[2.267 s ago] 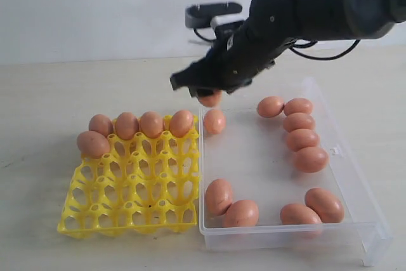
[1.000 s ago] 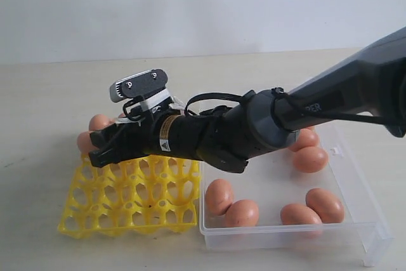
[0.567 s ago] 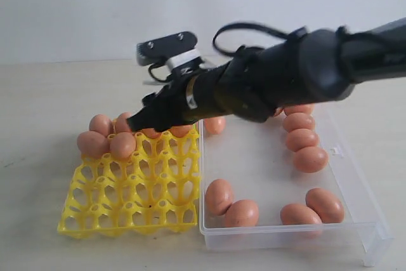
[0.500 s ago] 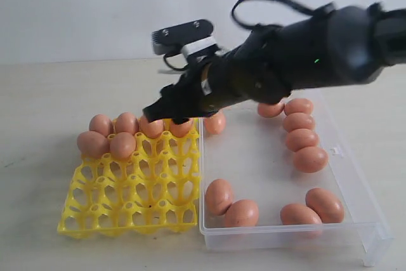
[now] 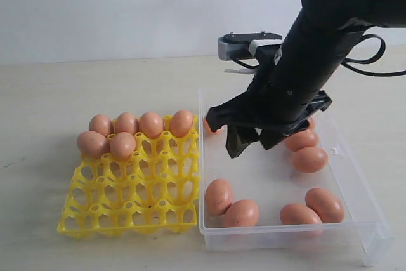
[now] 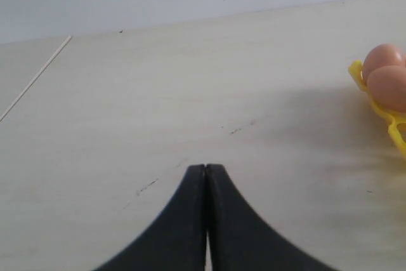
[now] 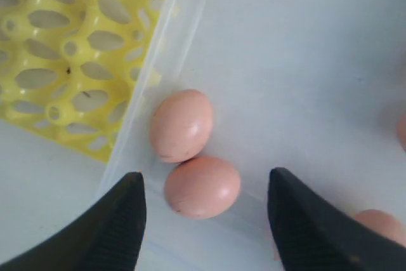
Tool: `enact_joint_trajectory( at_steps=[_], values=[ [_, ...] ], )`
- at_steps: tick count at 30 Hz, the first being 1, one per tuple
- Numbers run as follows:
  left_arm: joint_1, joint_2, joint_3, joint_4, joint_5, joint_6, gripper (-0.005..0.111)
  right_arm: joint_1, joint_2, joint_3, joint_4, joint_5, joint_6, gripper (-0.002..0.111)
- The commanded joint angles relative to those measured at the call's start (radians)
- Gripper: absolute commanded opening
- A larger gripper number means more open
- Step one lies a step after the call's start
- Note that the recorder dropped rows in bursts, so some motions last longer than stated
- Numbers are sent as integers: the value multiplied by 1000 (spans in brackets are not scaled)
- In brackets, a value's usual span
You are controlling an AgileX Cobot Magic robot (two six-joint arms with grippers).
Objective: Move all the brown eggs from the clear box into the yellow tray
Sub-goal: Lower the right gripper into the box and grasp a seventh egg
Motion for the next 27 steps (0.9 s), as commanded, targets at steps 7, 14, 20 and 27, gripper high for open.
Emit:
enact_joint_trajectory(
  at_steps=[7,14,20,27],
  values=[
    [-5,-6,-4,-2,-9,-6,0,-4,177,-1,150,-7,-110,61],
    [-5,-6,-4,-2,-9,-6,0,-4,276,-1,195,-141,-191,61],
    [-5,-6,-4,-2,-9,-6,0,-2,328,-1,249,-207,-290,61],
    [-5,-6,-4,-2,-9,-6,0,-2,335,-1,242,-251,-342,2]
  ],
)
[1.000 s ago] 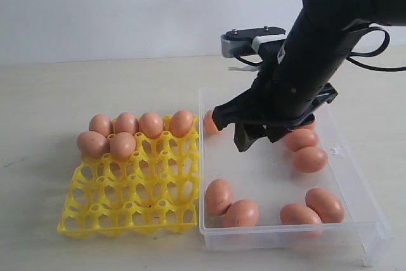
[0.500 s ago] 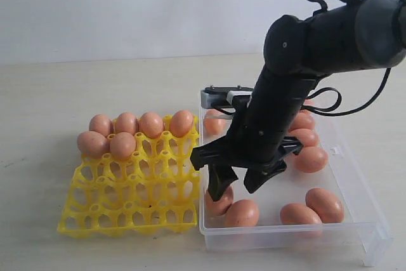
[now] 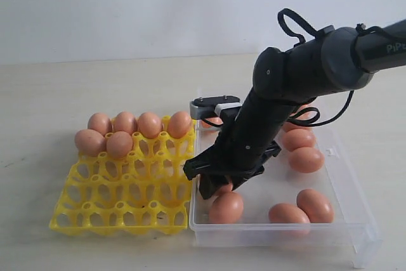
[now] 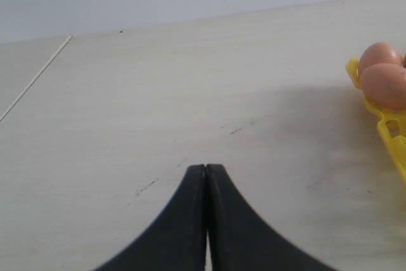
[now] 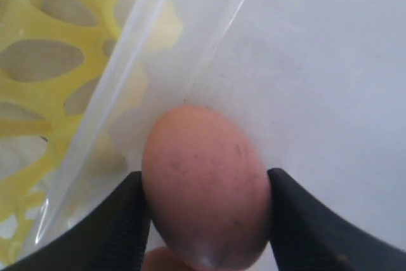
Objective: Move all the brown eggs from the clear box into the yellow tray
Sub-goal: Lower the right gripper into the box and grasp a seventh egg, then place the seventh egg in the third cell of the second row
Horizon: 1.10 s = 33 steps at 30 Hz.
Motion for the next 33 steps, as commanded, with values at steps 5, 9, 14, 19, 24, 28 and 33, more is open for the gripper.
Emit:
enact_joint_trajectory(
  at_steps=[5,9,14,19,24,28,33],
  values=[
    [-5,-6,-4,-2,-9,-6,0,-2,-74,-1,-85,-64,-19,0],
    [-5,-6,-4,-2,-9,-6,0,7,-166,-1,-158,-282,-20,0],
    [-5,-6,-4,-2,-9,-6,0,86,-169,-1,-195,-607,-20,0],
    [-5,-6,-4,-2,-9,-6,0,167,-93,-1,-323,-819,59,0],
    [-5,-6,-4,-2,-9,-6,0,217,-4,-1,-479,-957,288,0],
    [-5,-6,-4,-2,-9,-6,0,218,51,-1,-622,-1012,437,0],
    [-5,-6,-4,-2,-9,-6,0,218,93,-1,-656,-1016,459,0]
  ],
)
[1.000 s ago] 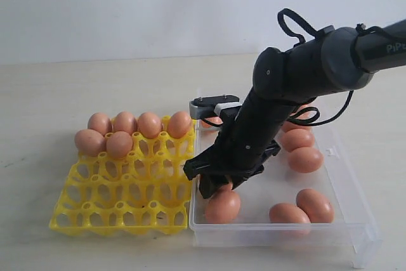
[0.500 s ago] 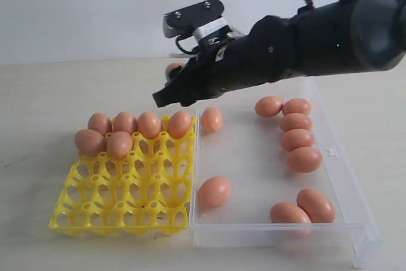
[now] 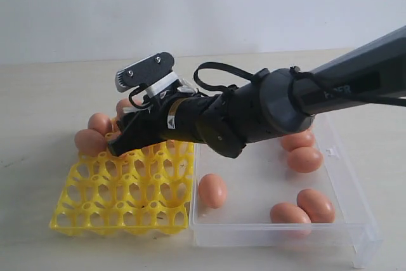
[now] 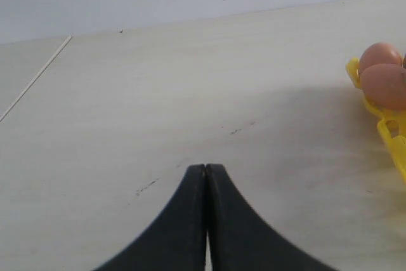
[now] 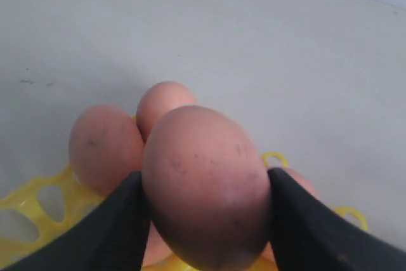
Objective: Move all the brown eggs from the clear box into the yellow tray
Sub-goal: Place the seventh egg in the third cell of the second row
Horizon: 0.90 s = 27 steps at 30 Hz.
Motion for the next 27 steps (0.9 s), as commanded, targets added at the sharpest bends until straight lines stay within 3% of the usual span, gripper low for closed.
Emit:
enact_joint_trajectory(
  at_steps=[1,8,11,19,27],
  values=[
    [-5,-6,-4,-2,-9,-6,0,0,27,-1,-38,-33,30,0],
    [-5,-6,-4,-2,-9,-6,0,-2,36,-1,-36,-33,22,1],
    [-5,-6,-4,-2,-9,-6,0,-2,36,-1,-36,-15,22,10],
    [-5,-6,-4,-2,-9,-6,0,-2,19,69,19,-24,22,66],
    [-5,-6,-4,-2,-9,-6,0,-12,-57,98,21,-38,15,69]
  ],
)
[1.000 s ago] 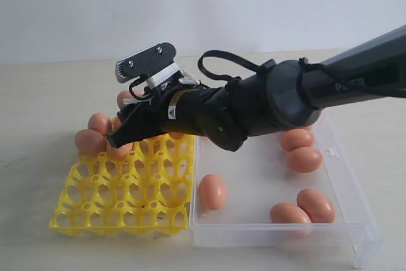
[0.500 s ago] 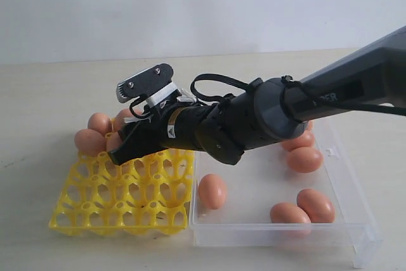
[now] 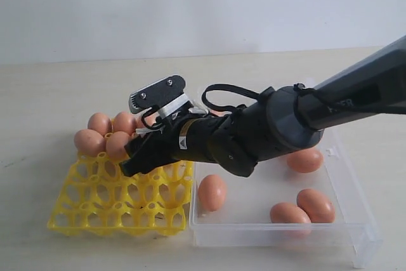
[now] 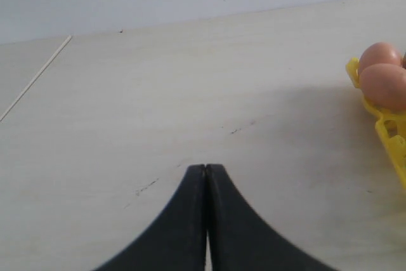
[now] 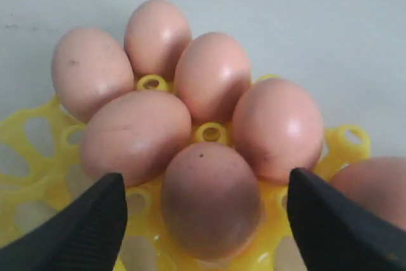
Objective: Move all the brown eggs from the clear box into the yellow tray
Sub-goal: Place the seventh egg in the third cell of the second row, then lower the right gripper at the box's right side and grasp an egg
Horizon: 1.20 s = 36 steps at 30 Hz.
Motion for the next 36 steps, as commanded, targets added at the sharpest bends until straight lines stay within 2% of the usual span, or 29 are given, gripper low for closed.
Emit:
enact_joint_trajectory(
  at_steps=[1,4,6,15,19,22,25,33,36],
  values=[
    [-5,-6,-4,-2,-9,-6,0,-14,-81,3,6,-12,-11,69],
    [-5,-6,-4,-2,-9,-6,0,-37,-173,3,6,46,-51,69],
    [-5,-6,-4,-2,-9,-6,0,-57,-253,3,6,152,-56,69],
    [-5,-6,-4,-2,-9,-6,0,-165,-479,3,-22,1013,63,62],
    [-5,-6,-4,-2,-9,-6,0,-211,-481,4,-53,1275,95,62],
    [-5,-6,-4,-2,-9,-6,0,-227,-476,25,12,1329,69,62],
    [-5,-6,-4,-2,-9,-6,0,-230,-476,59,79,1298,14,62],
    [-5,-6,-4,-2,-9,-6,0,-230,-481,37,29,1212,24,62],
    [-5,-6,-4,-2,-9,-6,0,-230,-481,1,83,1205,15,62]
  ],
)
